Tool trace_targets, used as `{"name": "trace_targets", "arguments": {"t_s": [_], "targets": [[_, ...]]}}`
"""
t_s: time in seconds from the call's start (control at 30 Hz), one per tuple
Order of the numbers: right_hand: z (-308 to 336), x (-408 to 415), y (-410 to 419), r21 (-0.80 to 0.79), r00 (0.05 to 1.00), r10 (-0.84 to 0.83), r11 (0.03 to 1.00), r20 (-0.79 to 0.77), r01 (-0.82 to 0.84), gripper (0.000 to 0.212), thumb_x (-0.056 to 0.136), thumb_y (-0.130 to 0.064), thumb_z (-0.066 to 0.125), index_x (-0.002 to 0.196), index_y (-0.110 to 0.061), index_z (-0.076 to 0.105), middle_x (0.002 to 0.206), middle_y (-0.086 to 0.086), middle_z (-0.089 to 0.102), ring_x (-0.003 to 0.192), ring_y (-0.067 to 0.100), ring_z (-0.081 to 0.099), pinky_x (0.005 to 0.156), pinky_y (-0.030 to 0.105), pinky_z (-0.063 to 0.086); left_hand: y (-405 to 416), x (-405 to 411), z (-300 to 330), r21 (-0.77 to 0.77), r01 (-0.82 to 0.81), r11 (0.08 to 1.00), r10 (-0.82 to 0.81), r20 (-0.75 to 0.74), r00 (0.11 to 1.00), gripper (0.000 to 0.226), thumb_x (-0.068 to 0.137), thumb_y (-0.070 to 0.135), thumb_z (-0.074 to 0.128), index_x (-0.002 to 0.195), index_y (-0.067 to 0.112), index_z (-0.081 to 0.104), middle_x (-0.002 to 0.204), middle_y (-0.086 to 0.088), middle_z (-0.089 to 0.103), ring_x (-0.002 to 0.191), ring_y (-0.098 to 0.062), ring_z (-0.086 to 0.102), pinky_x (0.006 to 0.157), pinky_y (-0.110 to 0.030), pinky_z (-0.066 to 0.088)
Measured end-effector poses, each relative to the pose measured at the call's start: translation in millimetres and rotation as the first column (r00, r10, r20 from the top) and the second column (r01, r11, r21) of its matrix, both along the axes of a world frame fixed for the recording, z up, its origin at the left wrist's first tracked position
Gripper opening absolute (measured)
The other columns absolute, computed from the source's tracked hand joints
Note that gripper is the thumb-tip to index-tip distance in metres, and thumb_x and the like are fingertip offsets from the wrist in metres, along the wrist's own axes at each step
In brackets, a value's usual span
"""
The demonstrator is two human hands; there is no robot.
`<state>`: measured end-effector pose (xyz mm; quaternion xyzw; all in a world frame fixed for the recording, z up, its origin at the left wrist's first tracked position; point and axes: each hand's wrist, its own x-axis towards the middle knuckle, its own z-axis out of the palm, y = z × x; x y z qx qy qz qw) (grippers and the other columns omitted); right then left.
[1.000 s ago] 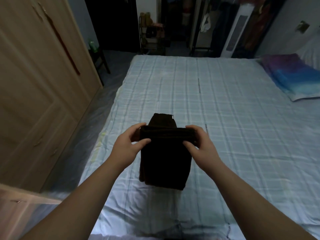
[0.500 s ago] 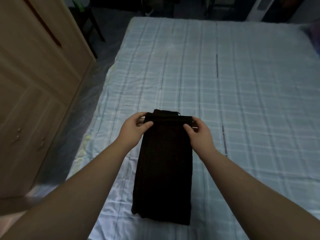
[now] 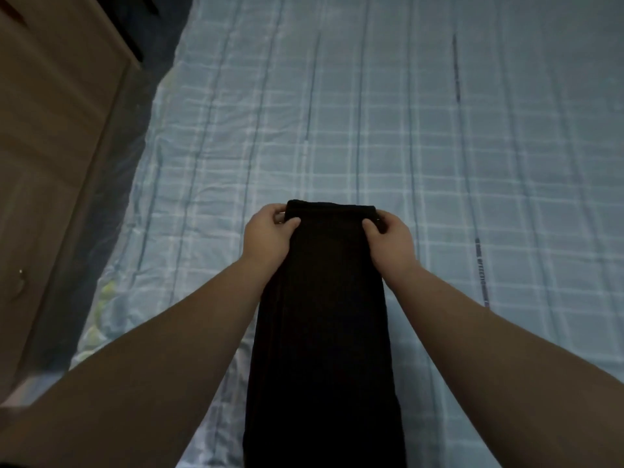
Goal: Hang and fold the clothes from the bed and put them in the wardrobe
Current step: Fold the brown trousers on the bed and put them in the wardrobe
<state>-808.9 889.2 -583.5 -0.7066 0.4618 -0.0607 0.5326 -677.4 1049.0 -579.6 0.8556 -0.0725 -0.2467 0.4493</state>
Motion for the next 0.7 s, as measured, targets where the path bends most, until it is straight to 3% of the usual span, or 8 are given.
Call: {"name": "trace_targets", "arguments": {"t_s": [0.1,0.17,0.27,0.33,0.4,0.5,0.57,0.7], "targets": [[-29.3,1.2,-2.8,0.051,1.0,-0.01,0.999,0.004,0.01,0.042,0.1,-0.024,0.058,0.142,-0.018,0.053,0.129,-0.001,0.065,0.117,0.015,0.062,0.103,0.034,0.05,-6.5,3.2,-24.1,0.059,0.008,0.998,-0.011,0.051,0.999,0.027,0.095,0.026,0.067,0.119,0.014,0.063,0.1,0.007,0.064,0.077,0.002,0.056,0.06,-0.001,0.039],[-38.7,1.6,-2.5,0.07,0.999,-0.02,0.997,0.025,0.018,0.046,0.1,-0.024,0.059,0.145,-0.02,0.05,0.132,-0.003,0.064,0.119,0.012,0.061,0.106,0.035,0.05,-7.1,3.6,-34.1,0.078,-0.01,0.997,0.003,0.091,0.996,0.026,0.095,0.027,0.067,0.117,0.014,0.062,0.097,0.006,0.063,0.076,0.002,0.056,0.07,-0.004,0.046],[-36.3,1.1,4.8,0.035,0.999,-0.021,0.999,0.035,0.02,0.053,0.102,-0.028,0.056,0.153,-0.022,0.04,0.14,-0.008,0.055,0.129,0.011,0.053,0.111,0.03,0.043,-1.9,-3.6,-41.7,0.1,-0.028,0.995,0.011,0.167,0.986,0.041,0.095,0.028,0.065,0.131,0.012,0.053,0.125,-0.004,0.06,0.102,-0.011,0.06,0.097,-0.032,0.051],[-25.0,-7.9,15.8,-0.167,0.997,0.007,0.986,0.073,0.005,0.055,0.104,-0.028,0.05,0.156,-0.02,0.031,0.156,-0.002,0.04,0.143,0.012,0.037,0.12,0.034,0.032,5.8,-20.2,-37.8,0.147,0.049,0.988,-0.098,0.345,0.934,0.051,0.098,0.023,0.059,0.144,0.008,0.042,0.149,-0.012,0.043,0.134,-0.023,0.045,0.114,-0.037,0.037],[-16.3,-22.3,30.9,-0.436,0.982,0.166,0.893,0.085,-0.113,0.052,0.105,-0.023,0.043,0.155,-0.015,0.031,0.162,0.003,0.03,0.15,0.014,0.025,0.124,0.035,0.021,16.1,-44.0,-30.5,0.243,0.204,0.948,-0.305,0.52,0.798,0.056,0.097,0.016,0.053,0.15,0.007,0.036,0.16,-0.015,0.028,0.148,-0.028,0.026,0.121,-0.041,0.024],[-26.9,-36.0,50.6,-0.606,0.899,0.391,0.673,-0.196,-0.424,0.057,0.103,-0.032,0.034,0.157,-0.014,0.028,0.166,0.007,0.021,0.155,0.022,0.013,0.126,0.044,0.015,28.5,-73.6,-41.1,0.434,0.404,0.805,-0.591,0.529,0.609,0.062,0.097,0.028,0.043,0.155,0.012,0.029,0.165,-0.013,0.017,0.154,-0.028,0.011,0.122,-0.051,0.019],[-43.6,-32.9,52.9,-0.562,0.837,0.416,0.621,-0.355,-0.547,0.063,0.103,-0.042,0.025,0.159,-0.016,0.018,0.168,0.006,0.011,0.156,0.021,0.003,0.126,0.048,0.012,26.3,-74.4,-58.6,0.525,0.395,0.754,-0.64,0.452,0.622,0.064,0.1,0.038,0.035,0.158,0.015,0.021,0.166,-0.012,0.013,0.154,-0.028,0.007,0.122,-0.052,0.018],[-72.0,-12.7,35.7,-0.54,0.794,0.43,0.583,-0.43,-0.608,0.069,0.102,-0.049,0.021,0.161,-0.014,0.007,0.169,0.009,0.003,0.156,0.022,-0.003,0.126,0.046,0.007,11.0,-48.3,-86.1,0.572,0.385,0.724,-0.659,0.413,0.628,0.065,0.103,0.044,0.029,0.16,0.017,0.013,0.166,-0.013,0.011,0.154,-0.028,0.006,0.123,-0.049,0.017]]}}
